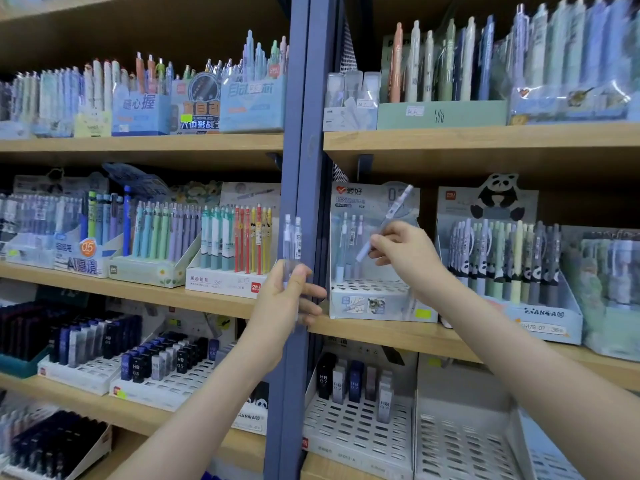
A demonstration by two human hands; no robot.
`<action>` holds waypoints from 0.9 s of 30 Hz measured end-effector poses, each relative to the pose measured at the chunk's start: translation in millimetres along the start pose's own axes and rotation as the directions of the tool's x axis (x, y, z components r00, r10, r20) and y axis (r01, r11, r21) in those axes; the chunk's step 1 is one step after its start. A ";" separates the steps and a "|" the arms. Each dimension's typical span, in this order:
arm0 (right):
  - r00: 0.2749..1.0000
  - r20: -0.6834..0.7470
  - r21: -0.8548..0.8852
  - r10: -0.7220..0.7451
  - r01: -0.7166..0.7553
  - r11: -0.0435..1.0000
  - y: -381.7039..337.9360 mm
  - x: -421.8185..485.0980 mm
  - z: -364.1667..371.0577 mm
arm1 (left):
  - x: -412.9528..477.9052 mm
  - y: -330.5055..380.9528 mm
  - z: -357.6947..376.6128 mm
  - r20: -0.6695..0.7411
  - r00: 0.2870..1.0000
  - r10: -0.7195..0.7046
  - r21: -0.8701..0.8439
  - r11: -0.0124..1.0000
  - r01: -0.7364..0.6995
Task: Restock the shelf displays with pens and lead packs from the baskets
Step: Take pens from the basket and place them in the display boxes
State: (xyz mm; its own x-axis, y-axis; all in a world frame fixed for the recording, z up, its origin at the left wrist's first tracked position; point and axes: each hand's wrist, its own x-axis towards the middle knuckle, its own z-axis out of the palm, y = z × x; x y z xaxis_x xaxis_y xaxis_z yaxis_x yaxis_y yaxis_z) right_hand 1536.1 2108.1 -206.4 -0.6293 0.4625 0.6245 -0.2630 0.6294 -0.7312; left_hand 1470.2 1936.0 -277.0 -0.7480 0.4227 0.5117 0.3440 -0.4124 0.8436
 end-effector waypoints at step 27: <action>0.980 0.188 -0.511 0.060 0.045 0.858 19.3 16.8 29.9 | -5.0 -8.3 -17.5 0.111 0.994 -0.018 -0.086 0.996 0.027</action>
State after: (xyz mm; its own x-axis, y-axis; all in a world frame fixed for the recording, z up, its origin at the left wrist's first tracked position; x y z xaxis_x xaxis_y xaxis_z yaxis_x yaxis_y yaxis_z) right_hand 1498.6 2109.3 -218.2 -0.7701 0.3742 0.5166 0.1199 0.8803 -0.4590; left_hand 1461.2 1923.2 -289.5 -0.6862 0.5170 0.5117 0.2736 -0.4684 0.8401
